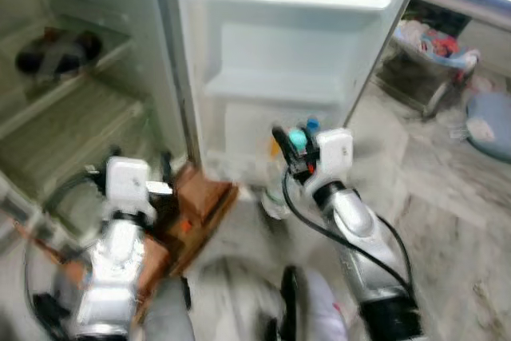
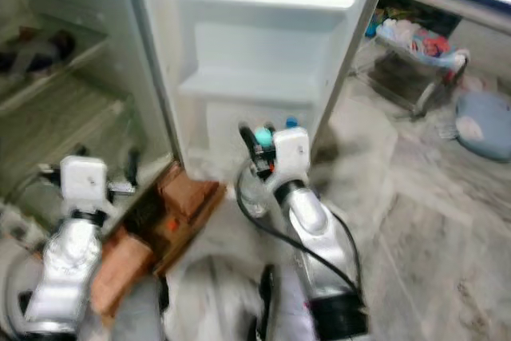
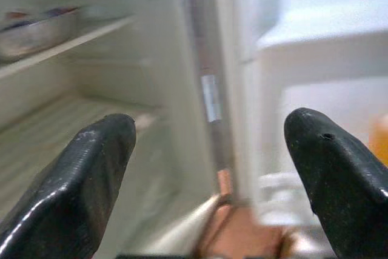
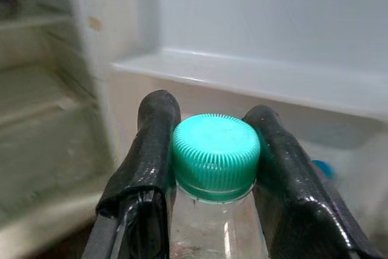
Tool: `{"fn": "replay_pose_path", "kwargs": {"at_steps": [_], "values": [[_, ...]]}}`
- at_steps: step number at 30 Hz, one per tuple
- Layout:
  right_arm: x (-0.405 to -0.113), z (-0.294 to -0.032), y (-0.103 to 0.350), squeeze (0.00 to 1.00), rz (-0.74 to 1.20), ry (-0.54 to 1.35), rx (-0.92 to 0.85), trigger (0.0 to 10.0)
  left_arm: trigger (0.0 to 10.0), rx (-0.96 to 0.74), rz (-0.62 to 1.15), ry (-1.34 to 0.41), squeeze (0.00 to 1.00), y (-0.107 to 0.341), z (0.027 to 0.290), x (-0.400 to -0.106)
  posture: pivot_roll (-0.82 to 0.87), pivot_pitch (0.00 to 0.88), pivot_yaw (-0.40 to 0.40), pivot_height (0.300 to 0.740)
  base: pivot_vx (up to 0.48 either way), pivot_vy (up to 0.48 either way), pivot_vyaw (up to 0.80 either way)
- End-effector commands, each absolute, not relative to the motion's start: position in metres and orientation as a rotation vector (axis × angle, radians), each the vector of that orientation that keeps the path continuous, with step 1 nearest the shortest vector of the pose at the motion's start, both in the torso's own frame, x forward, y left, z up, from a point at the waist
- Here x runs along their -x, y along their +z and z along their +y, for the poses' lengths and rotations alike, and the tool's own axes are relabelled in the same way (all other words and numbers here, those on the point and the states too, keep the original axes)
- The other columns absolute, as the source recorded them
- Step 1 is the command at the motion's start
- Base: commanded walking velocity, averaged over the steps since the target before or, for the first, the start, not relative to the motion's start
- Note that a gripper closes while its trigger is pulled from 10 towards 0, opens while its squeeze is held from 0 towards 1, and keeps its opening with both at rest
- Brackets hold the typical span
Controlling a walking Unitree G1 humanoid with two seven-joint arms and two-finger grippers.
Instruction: Restocking fridge
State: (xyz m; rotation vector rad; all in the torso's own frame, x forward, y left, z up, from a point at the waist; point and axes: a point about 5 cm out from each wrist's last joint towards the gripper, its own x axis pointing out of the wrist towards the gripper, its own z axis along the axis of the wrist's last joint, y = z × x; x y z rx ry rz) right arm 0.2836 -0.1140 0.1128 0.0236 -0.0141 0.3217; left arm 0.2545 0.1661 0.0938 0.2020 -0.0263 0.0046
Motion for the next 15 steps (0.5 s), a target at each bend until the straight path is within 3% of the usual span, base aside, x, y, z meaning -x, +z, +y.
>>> {"fn": "replay_pose_path", "kwargs": {"at_steps": [1, 5, 15], "values": [[-0.2848, -0.1097, 0.1211, 0.00, -0.054, 0.335, -0.031, 10.0, 10.0, -0.221, -0.015, 0.024, 0.00, 0.0928, 0.1749, -0.2533, 0.08, 0.040, -0.067, 0.609, 0.337, 0.000, 0.00], [-0.2838, -0.1069, 0.1225, 0.00, -0.058, 0.356, -0.032, 10.0, 10.0, -0.219, -0.013, 0.027, 0.00, 0.0926, 0.1752, -0.2533, 0.08, 0.040, -0.067, 0.609, 0.319, 0.000, 0.00], [-0.2834, -0.1029, 0.1226, 0.00, -0.064, 0.382, -0.023, 10.0, 10.0, -0.221, -0.012, 0.033, 0.00, 0.0926, 0.1759, -0.2538, 0.09, 0.037, -0.068, 0.609, 0.293, 0.368, 0.00]]}}
